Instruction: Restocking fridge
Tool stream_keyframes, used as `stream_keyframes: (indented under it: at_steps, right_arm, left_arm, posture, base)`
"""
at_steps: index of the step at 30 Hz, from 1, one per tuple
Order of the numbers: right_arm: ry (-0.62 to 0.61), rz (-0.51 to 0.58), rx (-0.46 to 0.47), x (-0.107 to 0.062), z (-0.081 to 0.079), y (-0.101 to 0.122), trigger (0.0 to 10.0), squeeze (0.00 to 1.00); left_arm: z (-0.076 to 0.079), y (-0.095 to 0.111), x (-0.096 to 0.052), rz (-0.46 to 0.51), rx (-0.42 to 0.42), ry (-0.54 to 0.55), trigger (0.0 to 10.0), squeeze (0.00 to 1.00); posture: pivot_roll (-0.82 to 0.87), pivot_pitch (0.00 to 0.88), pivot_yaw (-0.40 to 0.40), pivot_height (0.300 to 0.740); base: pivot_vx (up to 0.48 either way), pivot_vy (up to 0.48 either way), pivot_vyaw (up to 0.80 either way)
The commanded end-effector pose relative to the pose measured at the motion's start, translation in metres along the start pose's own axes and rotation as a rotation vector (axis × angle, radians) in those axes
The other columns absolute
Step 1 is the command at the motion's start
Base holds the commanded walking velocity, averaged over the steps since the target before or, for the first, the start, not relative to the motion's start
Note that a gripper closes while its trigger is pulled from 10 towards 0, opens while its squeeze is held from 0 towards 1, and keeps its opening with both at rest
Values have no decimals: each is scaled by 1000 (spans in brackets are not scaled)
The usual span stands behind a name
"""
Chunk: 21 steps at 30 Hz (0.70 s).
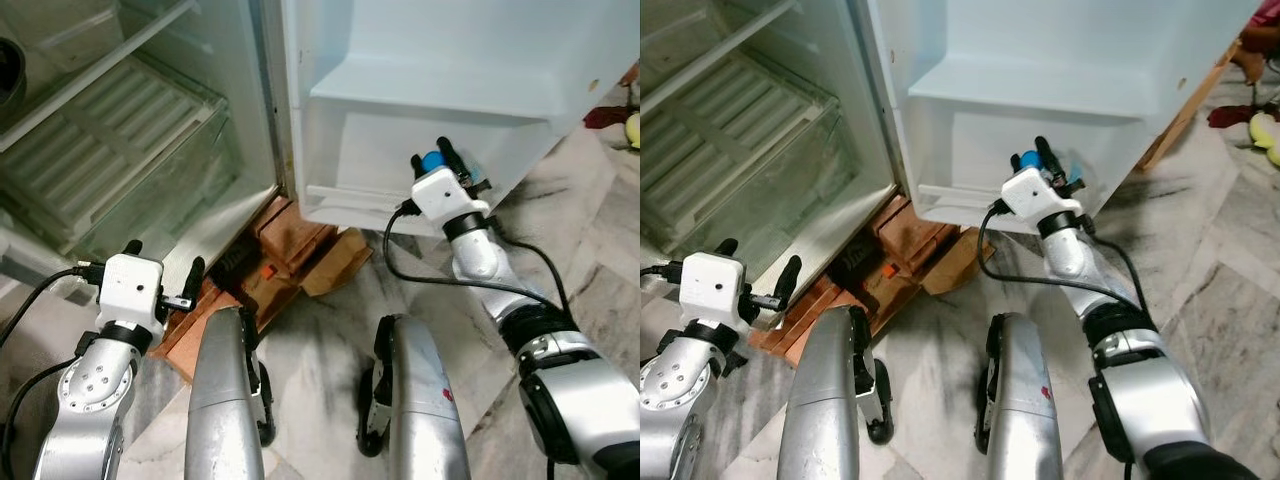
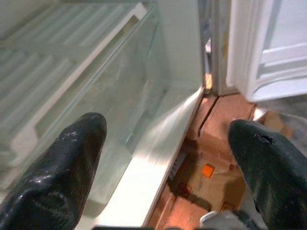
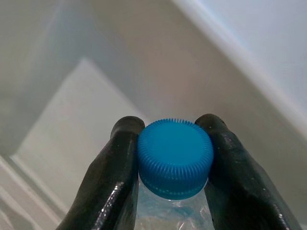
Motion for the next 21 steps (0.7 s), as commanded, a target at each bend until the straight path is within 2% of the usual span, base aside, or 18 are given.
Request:
stream_keyframes:
  at_steps: [1, 3, 12, 18, 21]
  right_arm:
    - [-90, -74, 3, -9, 24, -18, 10000, 0]
    - [-154, -132, 42, -17, 38, -31, 10000, 0]
    - [-308, -259, 139, -39, 63, -59, 10000, 0]
    - [-436, -368, 108, -47, 81, -73, 10000, 0]
    - [-499, -404, 162, -50, 86, -78, 10000, 0]
  left_arm:
    - [-2, -2, -5, -16, 9, -6, 10000, 0]
    - [-1, -2, -6, -18, 12, -15, 10000, 0]
    - [1, -1, -2, -18, 15, -30, 10000, 0]
    - [2, 0, -1, -15, 12, -28, 10000, 0]
    - [2, 0, 0, -15, 10, -24, 10000, 0]
  posture:
    - [204, 330, 14, 574]
    - [202, 333, 20, 574]
    - [187, 334, 29, 574]
    - [184, 329, 20, 574]
    - [185, 323, 14, 574]
  base:
    - [0, 0, 0]
    - [0, 0, 0]
    - [0, 0, 0]
    - [0, 0, 0]
    - [0, 0, 0]
Point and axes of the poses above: a point about 5 cm out from each wrist's last joint towards the gripper, its own x axis pointing out of the wrist towards the gripper, its own y axis along the axis of the wrist's last joint, z = x × y, the point moved 4 cm from there along x, pointing out of the wrist towards the gripper, and after that the axes turned 12 degrees about x, right-handed, at the moved point
